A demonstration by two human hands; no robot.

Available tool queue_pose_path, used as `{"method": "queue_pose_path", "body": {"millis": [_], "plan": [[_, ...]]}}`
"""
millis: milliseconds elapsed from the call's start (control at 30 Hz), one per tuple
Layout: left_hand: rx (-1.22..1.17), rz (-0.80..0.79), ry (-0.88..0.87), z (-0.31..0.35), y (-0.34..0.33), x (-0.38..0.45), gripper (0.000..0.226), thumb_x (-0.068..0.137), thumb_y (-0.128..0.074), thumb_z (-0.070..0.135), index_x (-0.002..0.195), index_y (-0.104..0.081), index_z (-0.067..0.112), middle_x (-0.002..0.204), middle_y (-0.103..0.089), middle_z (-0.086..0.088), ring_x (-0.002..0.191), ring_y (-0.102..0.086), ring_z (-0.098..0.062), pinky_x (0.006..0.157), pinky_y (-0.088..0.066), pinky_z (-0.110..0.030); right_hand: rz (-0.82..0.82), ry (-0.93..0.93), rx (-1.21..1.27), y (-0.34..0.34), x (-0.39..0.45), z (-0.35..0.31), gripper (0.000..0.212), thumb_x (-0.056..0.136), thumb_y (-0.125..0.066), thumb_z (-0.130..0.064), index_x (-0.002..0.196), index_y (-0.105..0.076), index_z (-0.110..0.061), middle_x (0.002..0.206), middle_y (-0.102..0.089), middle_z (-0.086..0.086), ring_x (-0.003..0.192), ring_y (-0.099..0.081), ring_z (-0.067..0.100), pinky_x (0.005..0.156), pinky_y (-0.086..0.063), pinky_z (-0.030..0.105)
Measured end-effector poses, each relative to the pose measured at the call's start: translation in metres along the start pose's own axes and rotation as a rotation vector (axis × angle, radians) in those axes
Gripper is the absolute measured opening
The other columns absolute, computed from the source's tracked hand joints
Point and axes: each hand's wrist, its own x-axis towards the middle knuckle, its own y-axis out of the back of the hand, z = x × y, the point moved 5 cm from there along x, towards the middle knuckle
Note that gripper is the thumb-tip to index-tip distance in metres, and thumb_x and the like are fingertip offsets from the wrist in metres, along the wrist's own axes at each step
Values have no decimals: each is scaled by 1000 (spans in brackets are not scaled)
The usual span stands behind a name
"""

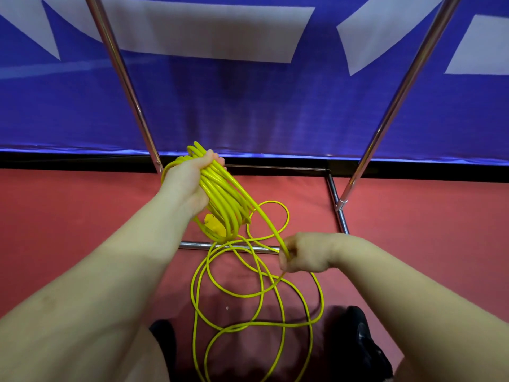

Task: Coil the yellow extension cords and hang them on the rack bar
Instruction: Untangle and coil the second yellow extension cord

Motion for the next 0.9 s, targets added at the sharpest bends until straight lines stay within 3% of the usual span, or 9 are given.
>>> {"method": "queue_pose_path", "body": {"millis": [100, 200, 300, 433, 567, 667, 733, 833, 900], "plan": [[-55, 0, -19, 6, 7, 5, 18, 97, -47, 12, 81, -55, 10, 51, -64, 3, 49, -64, -6, 50, -53, -19, 71, -38, 43, 8, -1, 12, 14, 87, -57, -13, 99, -63, -12, 89, -65, 1, 81, -58, 18, 76, -46, 28], [-95, 9, -62, 13, 13, 8, 14, 95, -49, 11, 83, -56, 10, 55, -66, 2, 54, -65, -6, 57, -54, -25, 164, -81, 379, 24, -6, 20, 15, 94, -49, -8, 108, -54, -11, 82, -68, 6, 67, -62, 21, 59, -52, 29], [76, 4, -200, 20, 14, 5, 12, 93, -52, 6, 82, -57, 9, 57, -67, 3, 59, -66, -7, 70, -52, -30, 172, -114, 762, 37, -15, 25, 8, 97, -46, -9, 102, -52, -11, 68, -66, 6, 50, -64, 14, 47, -52, 23], [411, -70, -395, 23, 7, -5, 13, 90, -56, 3, 78, -58, 8, 59, -68, 3, 60, -63, -13, 74, -51, -36, 235, -159, 1191, 51, -26, 27, 14, 97, -45, -11, 87, -54, -11, 58, -69, 3, 48, -66, 11, 43, -52, 18], [593, -193, -391, 16, -4, -18, 7, 89, -57, 4, 86, -62, 8, 64, -70, 4, 56, -63, -12, 53, -52, -28, 304, -148, 1534, 60, -30, 23, 18, 97, -46, -14, 82, -54, -8, 57, -69, 3, 47, -66, 11, 46, -53, 18], [764, -344, -335, -1, -17, -30, 21, 90, -55, 0, 111, -55, -1, 80, -71, 3, 57, -63, -2, 49, -51, -23, 351, -105, 1686, 67, -31, 20, 22, 98, -44, -14, 84, -56, -3, 56, -68, 5, 47, -66, 13, 46, -54, 18], [832, -443, -295, -15, -23, -36, 26, 89, -56, 0, 114, -49, 5, 90, -69, 0, 61, -64, -1, 50, -52, -21, 370, -84, 1776, 69, -30, 18, 18, 98, -43, -12, 89, -55, -2, 56, -68, 7, 46, -66, 16, 45, -54, 21], [906, -523, -266, -30, -31, -43, 17, 88, -59, 3, 97, -53, 15, 90, -67, -7, 67, -64, -3, 62, -54, -24, 394, -76, 1917, 68, -28, 16, 17, 98, -43, -8, 85, -52, -3, 55, -68, 10, 44, -66, 21, 49, -54, 26], [921, -551, -263, -34, -34, -44, 14, 86, -63, 6, 94, -53, 13, 91, -65, -15, 77, -64, -12, 74, -54, -31, 403, -75, 1979, 68, -28, 13, 19, 97, -44, -6, 81, -52, -2, 54, -67, 12, 43, -65, 23, 49, -54, 28]]}}
